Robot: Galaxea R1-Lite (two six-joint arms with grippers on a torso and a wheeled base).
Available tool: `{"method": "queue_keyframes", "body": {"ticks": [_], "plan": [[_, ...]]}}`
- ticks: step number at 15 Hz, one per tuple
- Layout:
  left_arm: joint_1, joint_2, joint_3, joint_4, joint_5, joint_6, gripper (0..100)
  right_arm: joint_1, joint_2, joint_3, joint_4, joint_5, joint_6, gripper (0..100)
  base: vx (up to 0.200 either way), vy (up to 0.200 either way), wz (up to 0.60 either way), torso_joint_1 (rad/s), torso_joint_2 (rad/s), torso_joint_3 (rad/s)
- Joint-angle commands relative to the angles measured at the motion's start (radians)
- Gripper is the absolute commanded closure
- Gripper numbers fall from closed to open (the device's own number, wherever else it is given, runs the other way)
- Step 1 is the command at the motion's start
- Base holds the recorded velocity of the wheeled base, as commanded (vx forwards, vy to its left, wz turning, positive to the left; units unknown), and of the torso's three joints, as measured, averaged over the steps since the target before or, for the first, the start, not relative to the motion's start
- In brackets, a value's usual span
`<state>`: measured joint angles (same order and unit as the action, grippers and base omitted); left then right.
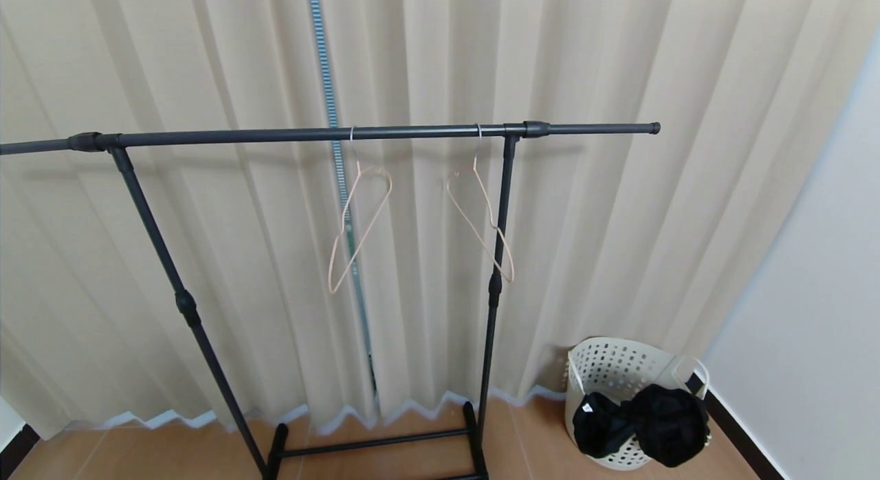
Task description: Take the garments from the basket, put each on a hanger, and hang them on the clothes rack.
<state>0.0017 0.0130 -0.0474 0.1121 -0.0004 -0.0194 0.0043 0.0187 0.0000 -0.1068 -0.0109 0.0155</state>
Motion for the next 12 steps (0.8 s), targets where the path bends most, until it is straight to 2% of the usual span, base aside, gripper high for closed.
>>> {"method": "queue_keyframes", "body": {"ticks": [1,12], "plan": [[0.001,0.001,0.000,0.000,0.000,-0.001,0,0.000,0.000,0.000,-0.001,0.000,0.000,0,0.000,0.000,0.00,-0.168,0.41,0.237],[0.001,0.001,0.000,0.000,0.000,-0.002,0,0.000,0.000,0.000,-0.001,0.000,0.000,0,0.000,0.000,0.00,-0.205,0.53,0.320]]}}
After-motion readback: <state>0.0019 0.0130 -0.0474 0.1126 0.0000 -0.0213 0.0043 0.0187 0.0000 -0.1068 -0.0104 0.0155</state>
